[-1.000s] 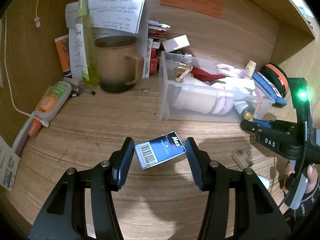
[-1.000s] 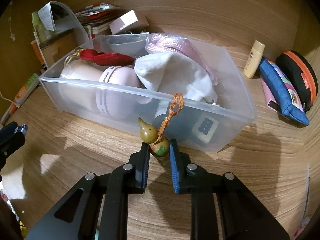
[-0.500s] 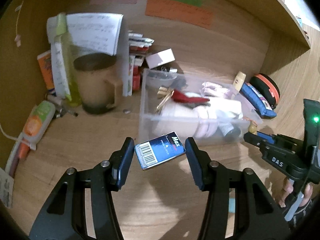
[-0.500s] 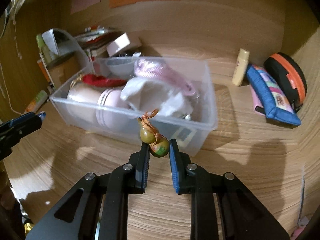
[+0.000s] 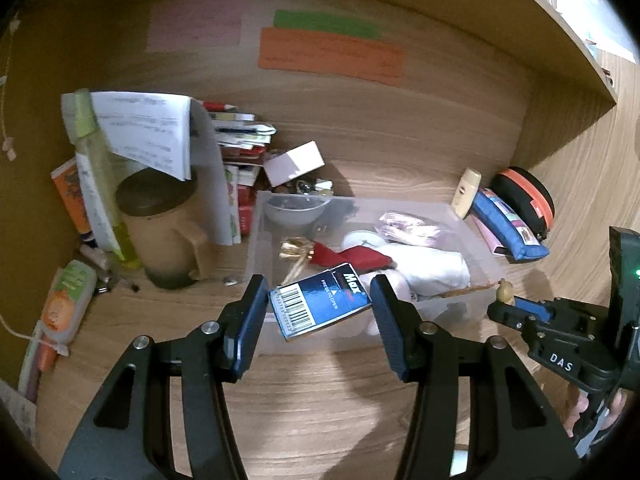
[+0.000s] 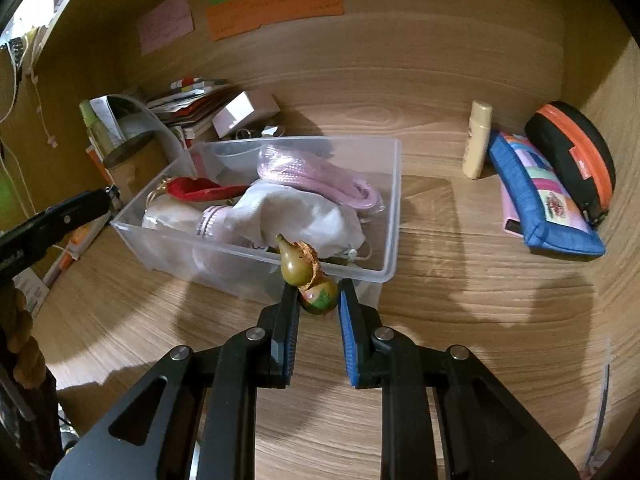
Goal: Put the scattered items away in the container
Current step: 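Carry the blue box and pear charm over the clear box with both tools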
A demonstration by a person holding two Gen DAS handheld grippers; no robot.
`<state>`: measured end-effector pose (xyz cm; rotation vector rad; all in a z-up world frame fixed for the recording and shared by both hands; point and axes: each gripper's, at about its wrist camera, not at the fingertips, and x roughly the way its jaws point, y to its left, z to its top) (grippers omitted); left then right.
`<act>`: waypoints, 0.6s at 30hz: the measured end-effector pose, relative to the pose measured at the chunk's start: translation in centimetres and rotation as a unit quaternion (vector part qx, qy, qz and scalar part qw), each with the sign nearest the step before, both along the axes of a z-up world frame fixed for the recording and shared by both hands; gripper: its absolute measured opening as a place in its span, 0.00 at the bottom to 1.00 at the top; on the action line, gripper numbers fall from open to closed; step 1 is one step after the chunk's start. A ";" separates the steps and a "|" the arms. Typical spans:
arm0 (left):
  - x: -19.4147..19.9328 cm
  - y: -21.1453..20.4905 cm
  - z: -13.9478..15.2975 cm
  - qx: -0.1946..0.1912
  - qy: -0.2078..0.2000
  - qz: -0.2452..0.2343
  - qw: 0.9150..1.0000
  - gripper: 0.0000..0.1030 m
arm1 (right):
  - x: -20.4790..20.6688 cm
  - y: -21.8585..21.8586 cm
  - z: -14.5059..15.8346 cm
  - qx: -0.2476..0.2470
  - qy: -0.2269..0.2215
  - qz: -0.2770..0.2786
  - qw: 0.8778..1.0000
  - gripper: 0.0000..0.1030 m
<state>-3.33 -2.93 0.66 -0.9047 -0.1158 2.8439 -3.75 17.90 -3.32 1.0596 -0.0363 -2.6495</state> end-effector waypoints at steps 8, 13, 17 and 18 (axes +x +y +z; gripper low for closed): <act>-1.4 1.4 -0.4 -0.005 -0.008 -0.025 1.000 0.51 | 0.7 0.1 1.5 0.010 0.024 -0.005 1.000 0.17; -2.6 1.8 -0.4 -0.009 -0.013 -0.038 0.999 0.51 | -0.1 -0.2 2.0 0.016 0.033 -0.009 0.999 0.17; -3.5 2.5 -0.8 -0.017 -0.022 -0.048 0.998 0.51 | -1.2 -0.2 1.9 0.027 0.031 -0.014 0.999 0.17; -3.7 2.7 -1.0 -0.020 -0.023 -0.052 0.998 0.51 | -1.5 -0.2 1.8 0.029 0.030 -0.014 0.999 0.17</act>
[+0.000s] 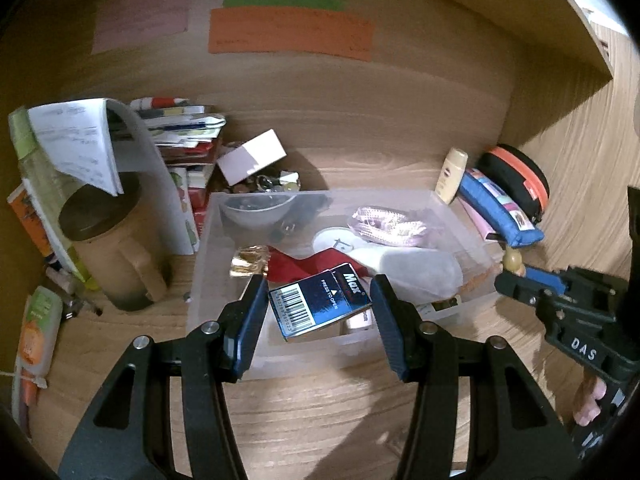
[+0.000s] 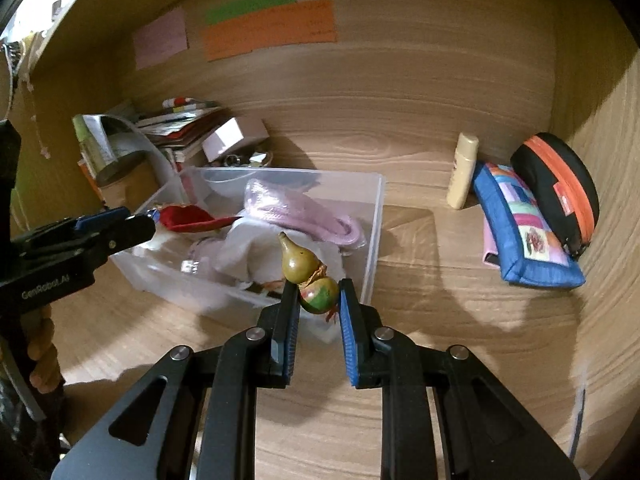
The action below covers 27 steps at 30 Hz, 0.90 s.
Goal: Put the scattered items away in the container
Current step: 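Carry the blue box and pear charm over the clear box with both tools, then open the left tool to drop the blue box while the right tool releases the charm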
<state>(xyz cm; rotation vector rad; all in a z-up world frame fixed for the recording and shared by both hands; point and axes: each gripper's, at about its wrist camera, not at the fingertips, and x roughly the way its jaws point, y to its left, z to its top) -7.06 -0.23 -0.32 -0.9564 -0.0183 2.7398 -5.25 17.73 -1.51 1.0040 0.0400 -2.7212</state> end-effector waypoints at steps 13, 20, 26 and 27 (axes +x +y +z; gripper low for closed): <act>-2.1 0.7 -2.0 -0.018 -0.019 -0.004 1.000 0.51 | -2.0 -0.6 -1.2 0.019 -0.022 0.002 1.000 0.17; -2.0 1.0 -2.1 -0.035 -0.012 -0.005 0.999 0.52 | -2.2 -1.0 -1.2 0.038 -0.018 -0.004 0.999 0.18; -1.8 0.8 -2.0 -0.026 -0.007 -0.007 1.000 0.52 | -1.9 -1.4 -1.0 0.055 -0.010 -0.002 0.998 0.25; -1.7 0.7 -2.0 -0.025 -0.005 -0.007 1.000 0.52 | -1.9 -1.5 -1.0 0.057 -0.009 -0.001 0.998 0.27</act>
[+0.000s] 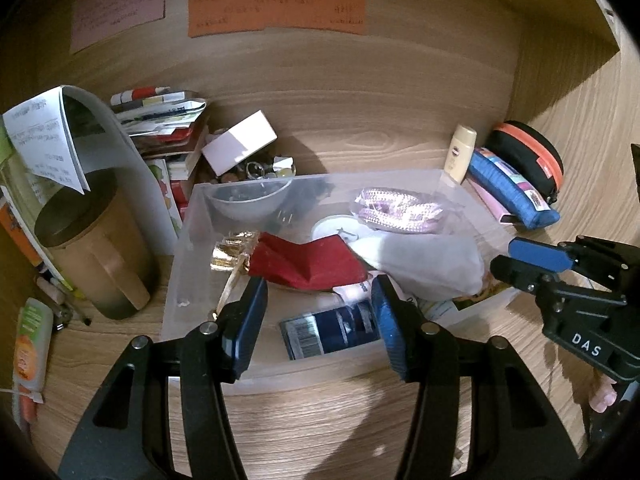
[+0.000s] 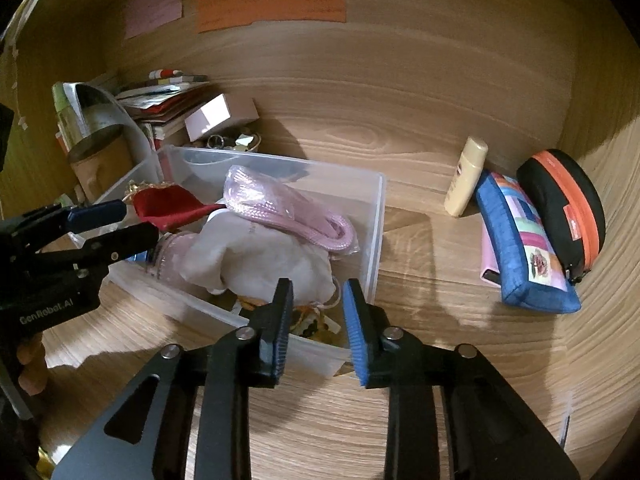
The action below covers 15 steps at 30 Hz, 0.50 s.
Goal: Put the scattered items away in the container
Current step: 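Open the left tool to drop the blue box while the right tool releases the charm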
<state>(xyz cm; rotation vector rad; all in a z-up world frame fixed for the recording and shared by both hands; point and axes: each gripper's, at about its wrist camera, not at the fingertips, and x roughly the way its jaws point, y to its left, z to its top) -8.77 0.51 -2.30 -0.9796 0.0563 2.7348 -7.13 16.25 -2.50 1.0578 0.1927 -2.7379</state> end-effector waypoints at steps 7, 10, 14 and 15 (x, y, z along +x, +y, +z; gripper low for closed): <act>0.6 -0.2 0.6 -0.001 0.020 0.006 1.000 0.61 | 0.8 -0.7 0.4 0.021 0.019 -0.002 1.000 0.49; 1.0 -0.3 0.9 -0.003 0.029 0.007 1.000 0.71 | 1.3 -0.8 0.8 0.023 0.029 -0.002 0.999 0.54; 1.6 -0.2 1.1 -0.010 0.039 0.010 0.999 0.74 | 2.0 -1.0 1.2 0.030 0.040 -0.004 0.999 0.67; 1.7 -0.2 1.2 -0.011 0.040 0.011 0.999 0.74 | 2.1 -1.1 1.2 0.032 0.042 -0.005 0.999 0.69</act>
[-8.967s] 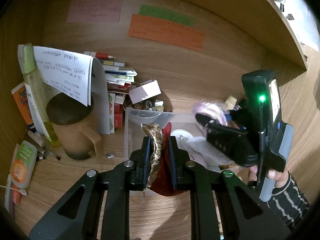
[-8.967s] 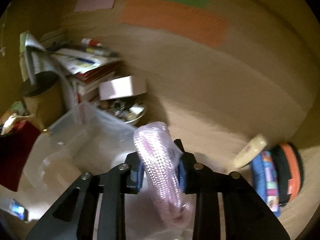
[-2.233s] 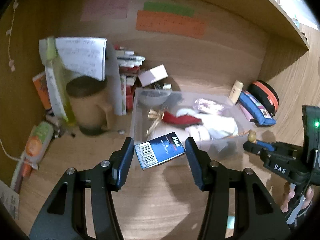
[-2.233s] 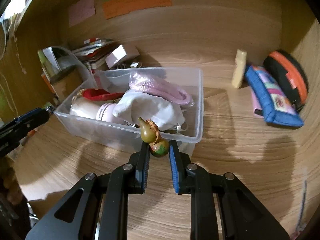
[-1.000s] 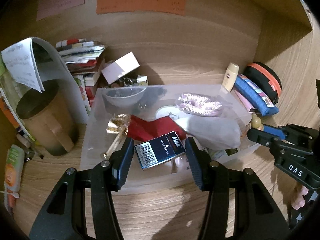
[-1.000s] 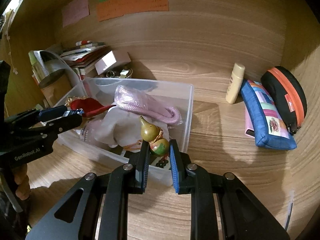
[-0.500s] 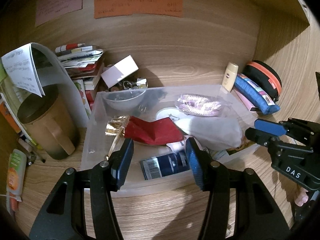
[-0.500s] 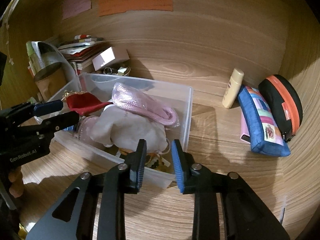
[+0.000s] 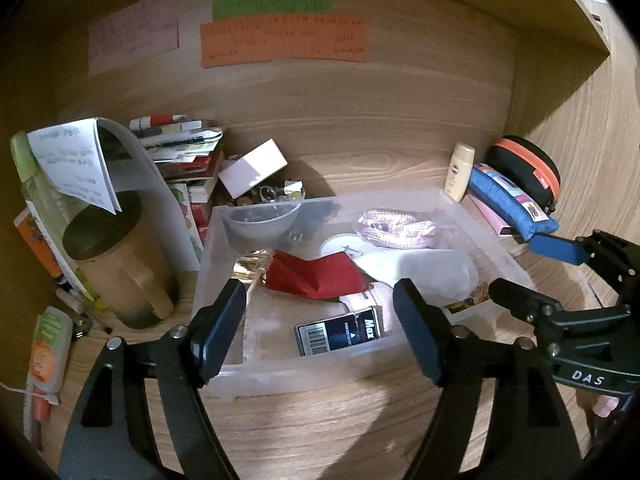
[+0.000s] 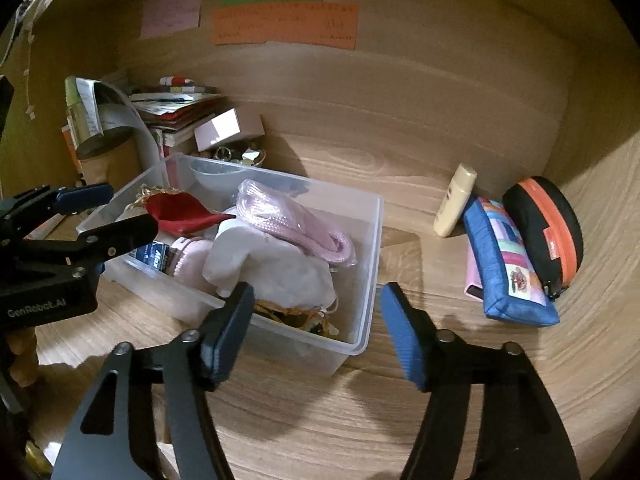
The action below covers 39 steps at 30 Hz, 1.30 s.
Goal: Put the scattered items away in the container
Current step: 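Open the left tool to drop the blue box while the right tool releases the charm, then move the left tool to the pale blue stick and grasp it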
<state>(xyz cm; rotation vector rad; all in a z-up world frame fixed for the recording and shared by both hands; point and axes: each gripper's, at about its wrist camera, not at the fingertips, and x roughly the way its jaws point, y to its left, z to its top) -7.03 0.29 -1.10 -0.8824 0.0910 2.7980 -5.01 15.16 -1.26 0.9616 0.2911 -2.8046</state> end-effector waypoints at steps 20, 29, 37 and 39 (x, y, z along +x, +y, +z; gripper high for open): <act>3.8 -0.5 0.3 -0.021 -0.002 0.022 1.000 0.95 | 3.5 -0.7 0.4 0.013 0.004 0.010 1.000 0.82; 5.6 -1.7 -1.5 -0.029 -0.030 0.040 0.998 0.95 | 4.7 -1.3 -1.6 0.007 -0.027 0.028 0.999 0.82; 7.2 -2.3 -3.3 -0.020 -0.064 0.044 0.997 0.95 | 5.9 -2.2 -3.0 0.012 -0.045 0.047 0.998 0.82; 7.7 -2.1 -3.6 -0.018 -0.070 0.038 0.997 0.95 | 6.1 -1.9 -3.1 0.010 -0.047 0.045 0.998 0.82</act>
